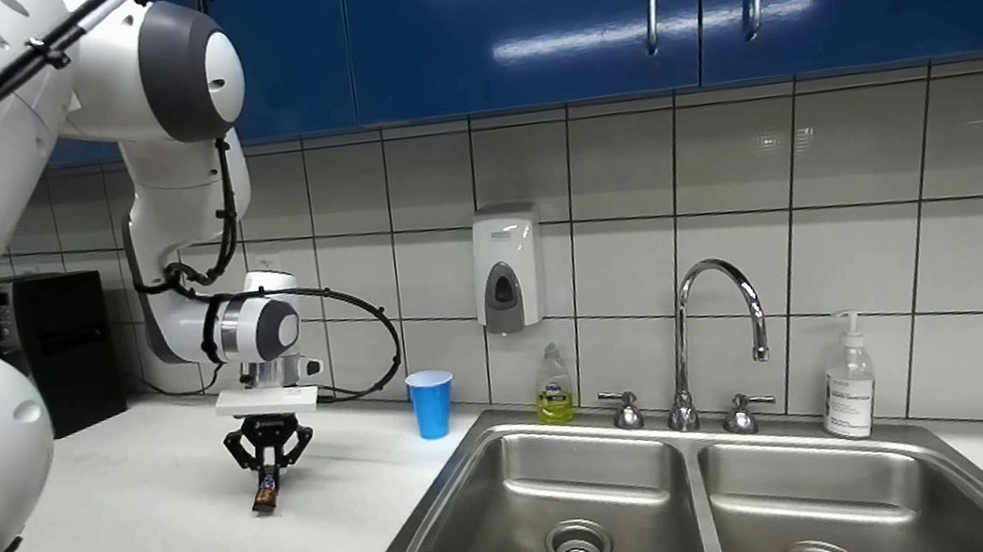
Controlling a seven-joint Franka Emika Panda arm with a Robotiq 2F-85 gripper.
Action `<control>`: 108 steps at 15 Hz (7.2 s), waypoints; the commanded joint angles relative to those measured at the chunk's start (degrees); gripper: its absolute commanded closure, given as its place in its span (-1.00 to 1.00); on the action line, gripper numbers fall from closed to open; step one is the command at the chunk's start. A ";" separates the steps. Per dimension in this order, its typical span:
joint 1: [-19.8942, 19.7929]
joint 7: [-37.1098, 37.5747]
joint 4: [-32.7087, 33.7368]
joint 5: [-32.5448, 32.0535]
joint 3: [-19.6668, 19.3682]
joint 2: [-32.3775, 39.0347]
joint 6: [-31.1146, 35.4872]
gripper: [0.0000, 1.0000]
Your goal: Put the chocolate bar inside the left sink
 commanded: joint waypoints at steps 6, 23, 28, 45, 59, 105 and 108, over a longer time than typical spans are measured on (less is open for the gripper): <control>-0.68 1.32 -1.79 -0.81 0.10 -6.32 -1.98 0.90; -12.05 1.71 -9.94 0.68 -9.34 -16.13 0.51 0.90; -16.33 1.25 -11.87 1.61 -12.42 -17.29 1.45 0.90; -23.82 3.34 -5.54 0.49 -18.69 -4.12 9.66 0.90; -23.49 5.46 1.58 0.11 -17.46 10.44 10.11 0.90; -15.37 13.84 -11.90 -2.79 -21.31 -9.79 10.85 -1.00; -14.32 13.92 -18.22 -4.41 -21.35 -16.46 8.08 -1.00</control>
